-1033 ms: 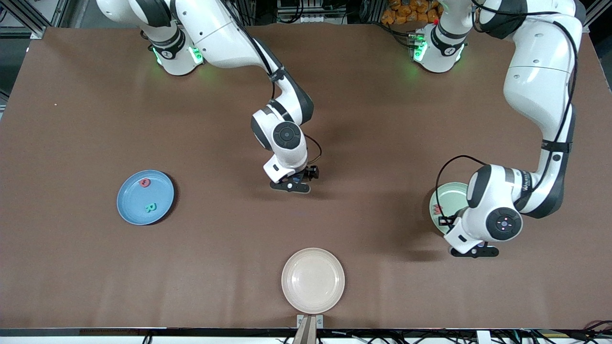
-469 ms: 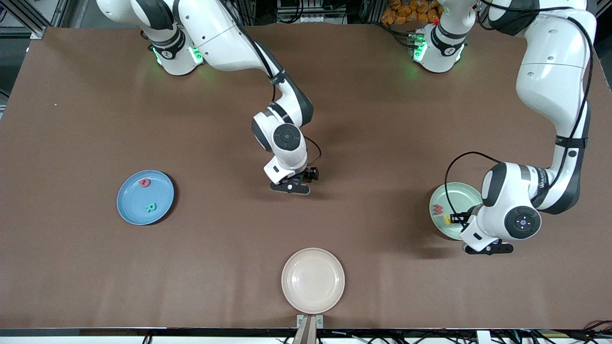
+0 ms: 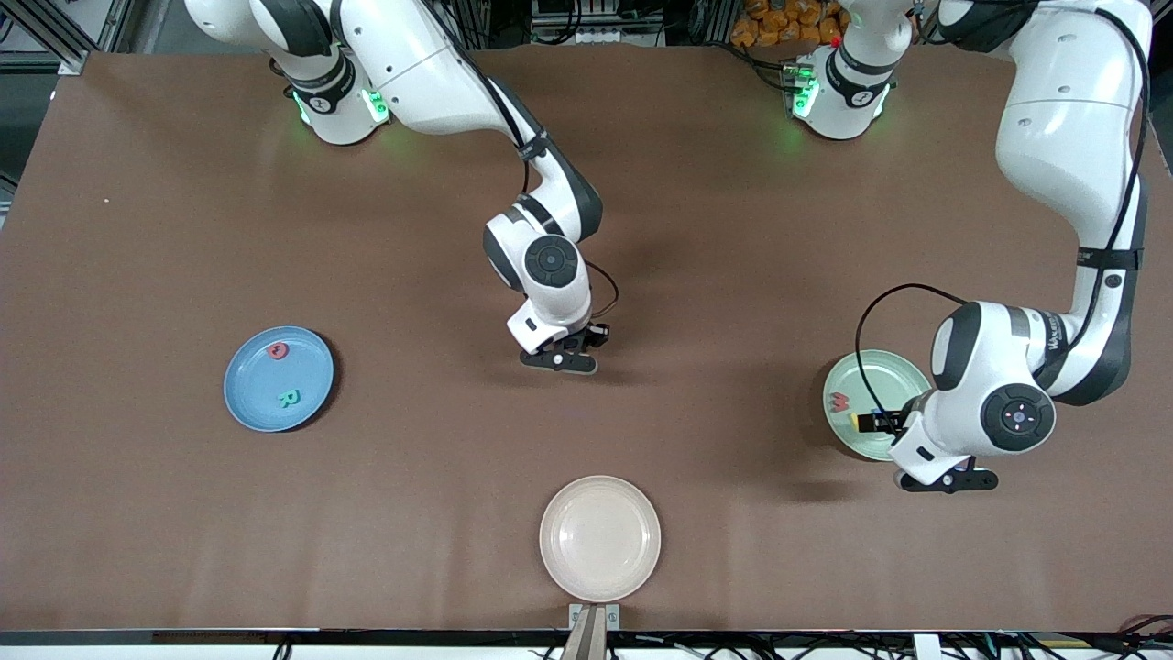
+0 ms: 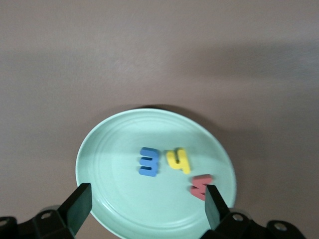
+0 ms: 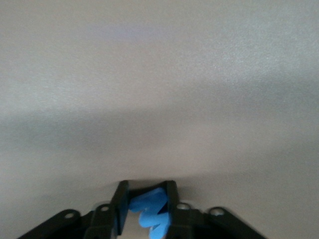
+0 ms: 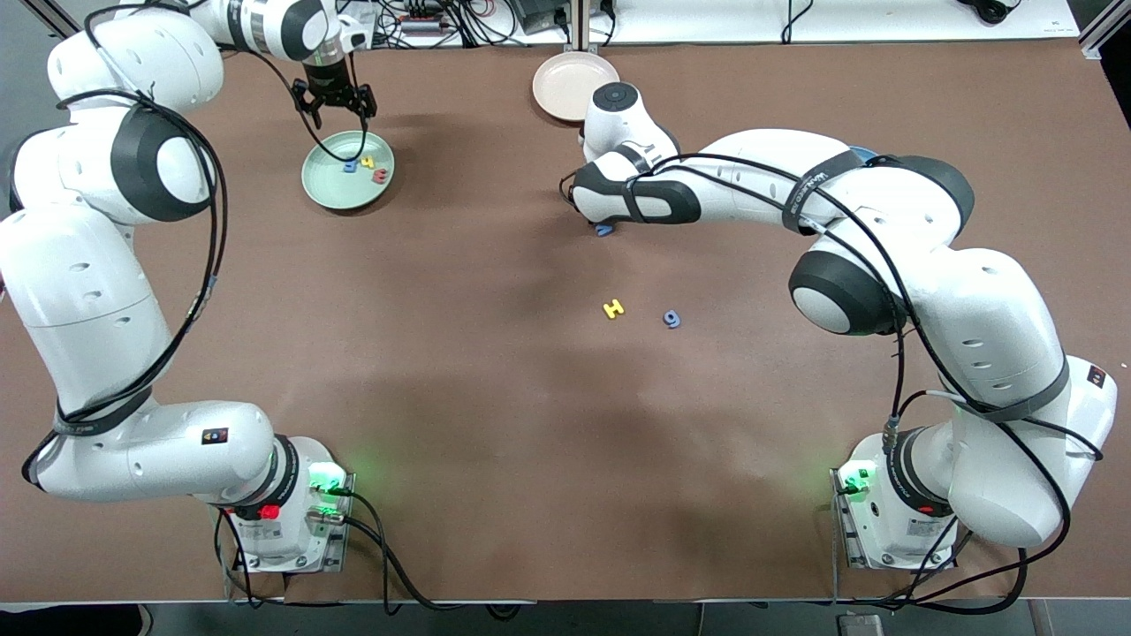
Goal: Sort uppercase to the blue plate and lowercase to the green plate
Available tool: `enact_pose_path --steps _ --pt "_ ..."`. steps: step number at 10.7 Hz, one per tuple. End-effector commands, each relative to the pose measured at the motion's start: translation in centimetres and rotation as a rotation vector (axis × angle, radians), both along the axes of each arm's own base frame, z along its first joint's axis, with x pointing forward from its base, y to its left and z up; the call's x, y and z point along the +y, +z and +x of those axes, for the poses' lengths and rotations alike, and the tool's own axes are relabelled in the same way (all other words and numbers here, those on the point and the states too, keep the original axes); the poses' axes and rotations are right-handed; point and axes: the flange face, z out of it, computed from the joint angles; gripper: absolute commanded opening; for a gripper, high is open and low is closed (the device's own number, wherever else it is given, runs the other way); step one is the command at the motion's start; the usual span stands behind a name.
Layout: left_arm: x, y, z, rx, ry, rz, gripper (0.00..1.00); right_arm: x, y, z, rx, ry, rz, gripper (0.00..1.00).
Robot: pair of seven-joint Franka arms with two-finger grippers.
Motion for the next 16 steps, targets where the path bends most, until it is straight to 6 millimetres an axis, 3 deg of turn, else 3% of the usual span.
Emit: enact_pose_path --steps 1,2,4,6,8,12,13,16 --pt "-5.0 4.2 -1.4 -0.05 0.002 0.019 1.0 -0.1 -0.8 -0.2 0.011 0.014 -0.008 0.0" --pt "-6.4 5.2 -1.7 -0.07 0.041 0.016 1.0 -0.4 -0.7 0.1 0.008 0.03 -0.008 0.0" --pt "-12.1 5.1 -3.7 -0.063 0.131 -0.014 1.0 -0.8 -0.4 0.5 0.007 0.05 -0.008 0.0" --pt "-16.3 5.2 -5.4 -0.053 0.149 -0.04 1.0 -4.0 1.3 2.9 0.037 0.109 -0.022 0.0" --pt "-21.2 5.4 -7.4 -0.056 0.166 -0.055 1.0 -9.2 3.2 6.3 0.072 0.201 -0.026 0.0" --pt "-30.3 5.2 -12.3 -0.069 0.206 -0.052 1.0 -24.1 6.8 13.2 0.108 0.514 -0.097 0.0" --pt "-32.3 4.9 -13.6 -0.062 0.212 -0.058 1.0 -27.4 7.5 14.1 0.126 0.591 -0.112 0.0" --pt "-39.4 3.7 -18.4 -0.065 0.254 -0.083 1.0 -34.3 9.1 15.2 0.18 0.744 -0.113 0.0"
